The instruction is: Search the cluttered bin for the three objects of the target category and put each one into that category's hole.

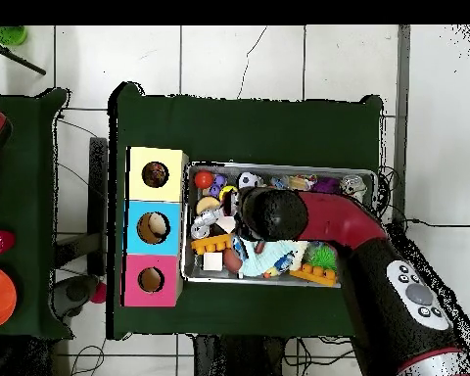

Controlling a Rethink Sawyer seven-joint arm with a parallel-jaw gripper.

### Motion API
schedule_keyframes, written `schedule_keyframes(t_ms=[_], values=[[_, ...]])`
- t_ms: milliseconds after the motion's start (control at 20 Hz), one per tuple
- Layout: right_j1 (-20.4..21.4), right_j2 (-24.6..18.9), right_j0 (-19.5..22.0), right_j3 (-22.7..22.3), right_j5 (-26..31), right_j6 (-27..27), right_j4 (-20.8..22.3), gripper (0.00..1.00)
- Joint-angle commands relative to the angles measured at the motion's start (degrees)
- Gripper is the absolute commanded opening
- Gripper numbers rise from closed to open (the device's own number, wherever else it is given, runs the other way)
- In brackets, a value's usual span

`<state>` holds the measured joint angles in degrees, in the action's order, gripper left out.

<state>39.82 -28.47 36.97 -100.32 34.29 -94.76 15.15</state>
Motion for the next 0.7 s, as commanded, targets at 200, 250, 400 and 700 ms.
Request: schedule_keyframes(t_ms=[200, 250, 400, 700], values=[[5.40, -0.25, -5.31, -3.62, 5.15, -7.34, -5.11, 0.00], [5.68, -0.04, -5.88, -3.61, 5.28, -7.65, -5.51, 0.00], [7.09, 0.55, -7.57, -3.37, 6.50, -8.21, -6.80, 0.00], [9.83, 1.81, -10.01, -3.45, 8.03, -8.91, -9.42, 0.00]])
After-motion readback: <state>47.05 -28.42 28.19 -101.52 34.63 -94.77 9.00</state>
